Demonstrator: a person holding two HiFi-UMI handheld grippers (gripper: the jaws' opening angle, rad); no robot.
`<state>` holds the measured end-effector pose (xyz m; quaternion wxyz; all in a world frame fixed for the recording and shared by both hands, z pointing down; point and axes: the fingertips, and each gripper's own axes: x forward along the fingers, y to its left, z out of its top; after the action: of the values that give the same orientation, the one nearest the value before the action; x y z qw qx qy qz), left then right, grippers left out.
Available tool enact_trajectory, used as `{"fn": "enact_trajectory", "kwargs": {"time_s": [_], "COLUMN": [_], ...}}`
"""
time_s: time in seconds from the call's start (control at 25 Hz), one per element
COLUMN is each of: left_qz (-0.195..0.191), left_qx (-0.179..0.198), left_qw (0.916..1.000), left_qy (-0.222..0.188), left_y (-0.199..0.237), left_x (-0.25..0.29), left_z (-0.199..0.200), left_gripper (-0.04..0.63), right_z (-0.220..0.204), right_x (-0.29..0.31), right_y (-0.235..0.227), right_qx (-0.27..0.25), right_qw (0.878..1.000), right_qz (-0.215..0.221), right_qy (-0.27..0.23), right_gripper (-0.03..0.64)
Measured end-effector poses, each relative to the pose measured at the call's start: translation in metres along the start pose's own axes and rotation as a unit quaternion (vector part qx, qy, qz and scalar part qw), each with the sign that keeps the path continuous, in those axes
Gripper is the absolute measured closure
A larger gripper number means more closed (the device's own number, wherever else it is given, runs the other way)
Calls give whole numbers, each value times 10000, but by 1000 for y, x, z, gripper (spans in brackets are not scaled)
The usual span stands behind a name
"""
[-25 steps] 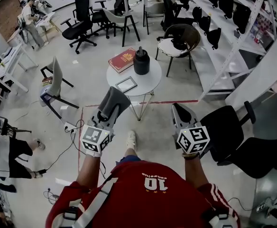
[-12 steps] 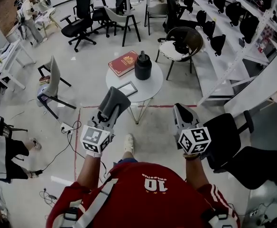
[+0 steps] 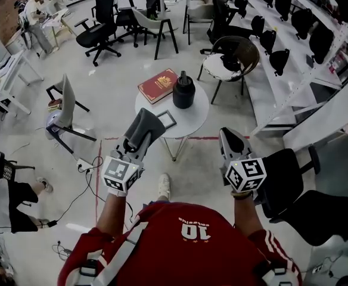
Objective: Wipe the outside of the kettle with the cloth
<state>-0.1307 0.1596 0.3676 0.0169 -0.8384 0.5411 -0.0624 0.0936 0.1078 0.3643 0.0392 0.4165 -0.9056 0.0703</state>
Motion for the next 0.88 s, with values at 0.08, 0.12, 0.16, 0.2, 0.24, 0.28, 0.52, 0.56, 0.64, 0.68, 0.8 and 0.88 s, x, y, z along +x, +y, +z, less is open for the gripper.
{"fn": "enact_trajectory", "kwargs": {"time_s": [0.08, 0.12, 0.16, 0.2, 0.24, 0.28, 0.52, 0.56, 0.64, 0.68, 0.8, 0.88], "left_qz": [-44, -71, -99, -129, -159, -189, -349, -366, -393, -415, -499, -531], "left_qx": [-2, -4, -4, -4, -5, -6, -73, -87, -124, -132, -98, -87], "left_qw": [10000, 10000, 9999, 9999, 9999, 9998, 9994, 9993, 9991, 9990, 9987, 9985], "left_qy": [-19, -25, -29, -30, -32, -37, -18, 3, 33, 35, 37, 41], "left_y": [15, 22, 29, 35, 42, 48, 84, 89, 100, 106, 120, 130], "left_x": [10, 16, 21, 26, 31, 36, 63, 67, 75, 78, 90, 98], "left_z": [3, 5, 6, 7, 7, 7, 9, 8, 4, 2, -2, -4], "left_gripper": [548, 548, 548, 548, 548, 548, 548, 548, 548, 548, 548, 548], "right_z": [5, 8, 10, 12, 14, 16, 31, 32, 33, 33, 34, 37], "right_x": [12, 18, 24, 31, 37, 43, 80, 87, 102, 109, 129, 140], "right_y": [-2, -4, -5, -6, -6, -6, -6, -5, -5, -5, -4, -5], "right_qx": [5, 7, 10, 16, 22, 23, 7, 2, -12, -12, -13, -34], "right_qw": [10000, 10000, 9999, 9999, 9999, 9998, 9997, 9996, 9997, 9997, 9997, 9996], "right_qz": [-55, -87, -117, -144, -165, -179, -261, -264, -261, -258, -257, -266], "right_qy": [-19, -25, -27, -25, -24, -25, 10, 18, 19, 10, -26, -46], "right_gripper": [583, 583, 583, 583, 583, 583, 583, 583, 583, 583, 583, 583]}}
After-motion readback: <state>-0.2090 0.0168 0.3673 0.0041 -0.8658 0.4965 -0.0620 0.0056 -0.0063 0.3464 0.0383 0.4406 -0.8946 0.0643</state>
